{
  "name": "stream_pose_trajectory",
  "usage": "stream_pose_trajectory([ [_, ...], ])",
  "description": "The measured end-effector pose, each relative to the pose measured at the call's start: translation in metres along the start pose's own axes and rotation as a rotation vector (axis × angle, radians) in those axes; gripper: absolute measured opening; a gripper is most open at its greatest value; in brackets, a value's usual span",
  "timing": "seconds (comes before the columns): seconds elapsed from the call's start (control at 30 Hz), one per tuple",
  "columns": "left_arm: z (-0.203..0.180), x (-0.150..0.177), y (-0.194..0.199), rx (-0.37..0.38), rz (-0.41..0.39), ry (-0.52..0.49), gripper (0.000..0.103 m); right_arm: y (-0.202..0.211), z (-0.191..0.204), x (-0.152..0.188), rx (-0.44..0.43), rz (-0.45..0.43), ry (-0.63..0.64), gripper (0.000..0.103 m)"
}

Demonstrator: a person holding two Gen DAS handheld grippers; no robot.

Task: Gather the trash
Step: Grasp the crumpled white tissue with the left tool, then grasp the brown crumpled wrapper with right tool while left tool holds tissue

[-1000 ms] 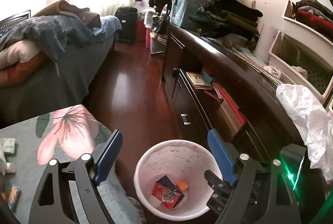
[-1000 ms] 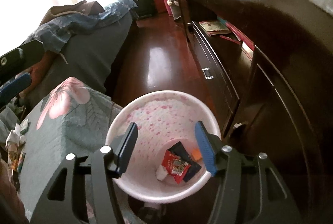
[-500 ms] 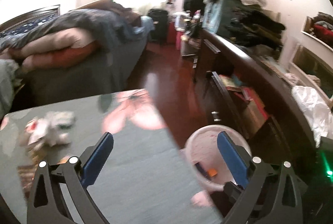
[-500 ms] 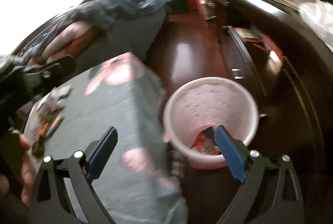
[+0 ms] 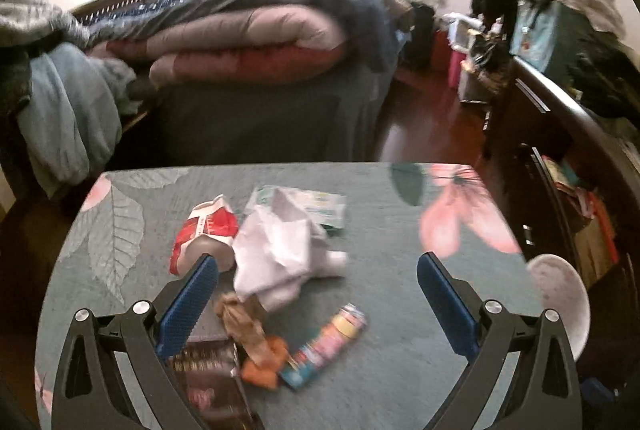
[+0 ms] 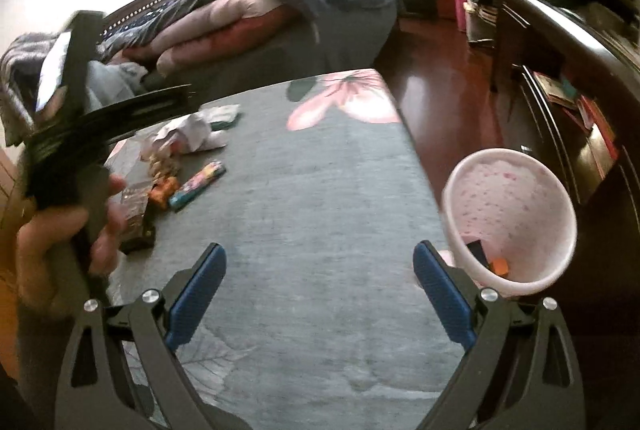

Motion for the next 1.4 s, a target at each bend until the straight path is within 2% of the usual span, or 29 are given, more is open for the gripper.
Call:
stream_pose_trajectory([
  [0.17,0.002,0.002,-0.039,-0.020,0.065,0.025,0.098,-0.017,0.012,-0.002,-0.004,0.021,0.026,0.095],
  [0.33,-0.002,0.001,-0.053,-0.062,0.073,0.020,0.094,-0.029,0.014,-0.003,-0.010,0.035,0.030,0.095],
  [0.37,-0.001,0.000,-0.055,-0.071,0.073,0.024,0.091,-0.030,0.015,-0.003,-0.010,0.036,0.031,0.095],
  [0.43,0.001,-0.001,-0.060,-0.081,0.089,0.036,0.071,-0.032,0.016,-0.002,-0.015,0.039,0.031,0.095],
  [0.47,0.001,-0.001,-0.061,-0.080,0.103,0.047,0.065,-0.032,0.018,-0.002,-0.017,0.040,0.034,0.095],
  [0.57,0.006,-0.002,-0.063,-0.037,0.120,0.089,0.052,-0.031,0.022,-0.002,-0.023,0.041,0.041,0.095],
  [0.63,0.010,-0.001,-0.060,-0.036,0.117,0.091,0.049,-0.030,0.024,-0.002,-0.028,0.038,0.046,0.095],
  [0.97,0.046,0.008,-0.004,0.151,0.059,0.166,0.049,-0.036,0.047,-0.007,-0.047,0.036,0.078,0.095],
  [1.07,0.063,0.011,0.011,0.177,0.045,0.189,0.049,-0.048,0.057,-0.009,-0.066,0.046,0.075,0.095],
  [1.2,0.092,0.015,0.027,0.170,0.019,0.225,0.049,-0.068,0.074,-0.010,-0.085,0.075,0.083,0.095],
  [1.4,0.138,0.017,0.038,0.101,-0.020,0.256,0.049,-0.099,0.119,-0.015,-0.131,0.089,0.139,0.094],
])
Point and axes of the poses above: each gripper's, at about its wrist camera, not at the fingertips, and y roughly against the way its jaws point, z to its left, x to its underside, the point moved 8 cm from there along -y, roughly the way its jaws point, and after that the axes turned 13 degrees about -x, right-handed, at the moved point
